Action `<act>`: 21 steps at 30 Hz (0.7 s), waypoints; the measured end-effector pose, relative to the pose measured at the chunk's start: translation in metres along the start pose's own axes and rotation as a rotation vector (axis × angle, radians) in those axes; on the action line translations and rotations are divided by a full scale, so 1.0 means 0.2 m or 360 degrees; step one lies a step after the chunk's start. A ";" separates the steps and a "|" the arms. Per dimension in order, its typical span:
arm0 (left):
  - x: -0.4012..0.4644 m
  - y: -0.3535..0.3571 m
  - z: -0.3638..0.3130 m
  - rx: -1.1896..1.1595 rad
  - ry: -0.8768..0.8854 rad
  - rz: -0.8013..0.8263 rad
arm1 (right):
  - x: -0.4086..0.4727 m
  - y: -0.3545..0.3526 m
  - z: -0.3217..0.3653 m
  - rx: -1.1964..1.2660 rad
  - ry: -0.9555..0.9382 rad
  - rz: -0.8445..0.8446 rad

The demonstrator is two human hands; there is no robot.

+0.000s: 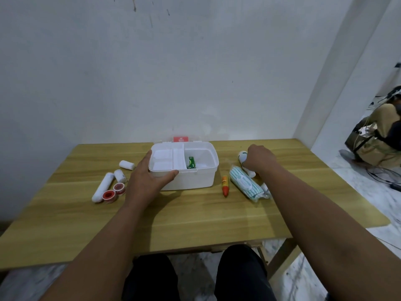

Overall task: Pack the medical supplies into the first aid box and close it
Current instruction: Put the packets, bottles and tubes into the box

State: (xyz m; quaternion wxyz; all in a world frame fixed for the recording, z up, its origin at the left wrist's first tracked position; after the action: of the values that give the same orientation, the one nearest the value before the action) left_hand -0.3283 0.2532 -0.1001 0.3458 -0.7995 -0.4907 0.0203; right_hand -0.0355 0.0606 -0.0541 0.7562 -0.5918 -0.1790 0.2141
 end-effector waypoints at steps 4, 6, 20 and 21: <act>0.00 0.00 0.00 -0.0002 0.0005 0.0004 | -0.02 -0.02 0.09 -0.0002 -0.0064 -0.0015; 0.00 0.00 0.00 0.0000 0.0008 0.0003 | -0.03 -0.04 0.15 0.0018 -0.0078 0.0054; 0.00 0.00 -0.01 -0.0013 0.0011 0.0011 | -0.20 -0.07 0.28 -0.0151 -0.0010 0.0741; 0.00 0.00 -0.01 -0.0018 0.0015 0.0014 | -0.21 -0.06 0.28 -0.0216 -0.0039 0.0734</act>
State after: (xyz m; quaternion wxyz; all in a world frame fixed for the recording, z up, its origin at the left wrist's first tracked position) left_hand -0.3278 0.2522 -0.0985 0.3436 -0.8037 -0.4856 0.0153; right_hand -0.0989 0.0822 -0.0300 0.6436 -0.6639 -0.0622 0.3757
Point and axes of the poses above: each hand's wrist, its own x-axis towards the middle knuckle, its own y-axis out of the palm, z = x × y, the point moved 4 cm from there along x, towards the middle knuckle, and after that the axes turned 8 degrees about x, right-handed, at the moved point
